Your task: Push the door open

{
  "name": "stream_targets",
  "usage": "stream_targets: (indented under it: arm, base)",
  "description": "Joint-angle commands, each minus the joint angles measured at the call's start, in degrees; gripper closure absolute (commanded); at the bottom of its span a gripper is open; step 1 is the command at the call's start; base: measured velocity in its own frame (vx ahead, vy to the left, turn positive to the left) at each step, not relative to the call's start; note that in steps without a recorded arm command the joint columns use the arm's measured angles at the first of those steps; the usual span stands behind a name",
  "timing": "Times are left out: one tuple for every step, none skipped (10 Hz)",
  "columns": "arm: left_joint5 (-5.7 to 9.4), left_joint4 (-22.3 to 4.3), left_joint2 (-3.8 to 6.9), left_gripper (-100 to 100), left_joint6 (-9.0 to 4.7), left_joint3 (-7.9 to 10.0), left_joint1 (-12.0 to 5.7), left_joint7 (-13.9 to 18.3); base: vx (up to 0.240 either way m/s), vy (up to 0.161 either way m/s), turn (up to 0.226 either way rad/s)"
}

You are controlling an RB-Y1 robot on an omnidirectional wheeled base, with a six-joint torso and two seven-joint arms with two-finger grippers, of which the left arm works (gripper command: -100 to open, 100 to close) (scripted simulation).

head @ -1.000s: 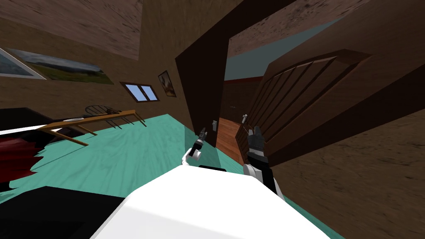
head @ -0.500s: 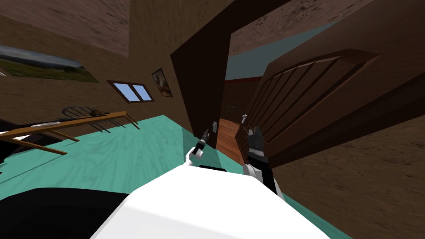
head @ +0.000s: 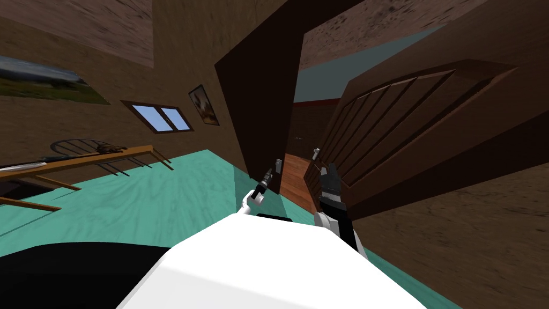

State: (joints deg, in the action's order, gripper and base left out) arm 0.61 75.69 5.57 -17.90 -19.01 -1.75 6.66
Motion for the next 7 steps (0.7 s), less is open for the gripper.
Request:
stream_targets:
  arm:
    - [-0.14,-1.6,-0.11,-100,0.31,-0.52,-0.97,-0.1]
    - [-0.24,-2.9,-0.13,-100,0.61,-1.0,-1.73,-0.2]
    - [-0.32,-3.9,-0.15,-100,0.84,-1.37,-2.32,-0.3]
    - [-0.25,-3.3,-0.12,-100,0.67,-1.11,-1.99,-0.2]
    - [-0.25,-4.1,-0.21,-100,0.41,-0.81,-2.33,-0.3]
    - [-0.24,-4.3,-0.25,-100,0.31,-0.71,-2.41,-0.3]
    - [-0.24,-4.7,-0.36,-100,0.11,-0.48,-2.57,-0.4]
  base:
    - [0.074,0.062,-0.042]
    - [0.092,0.07,-0.068]
    - [0.1,0.069,-0.053]
    - [0.043,0.029,-0.01]
    - [0.13,-0.028,-0.038]
    - [0.189,-0.067,-0.03]
    - [0.179,-0.066,-0.021]
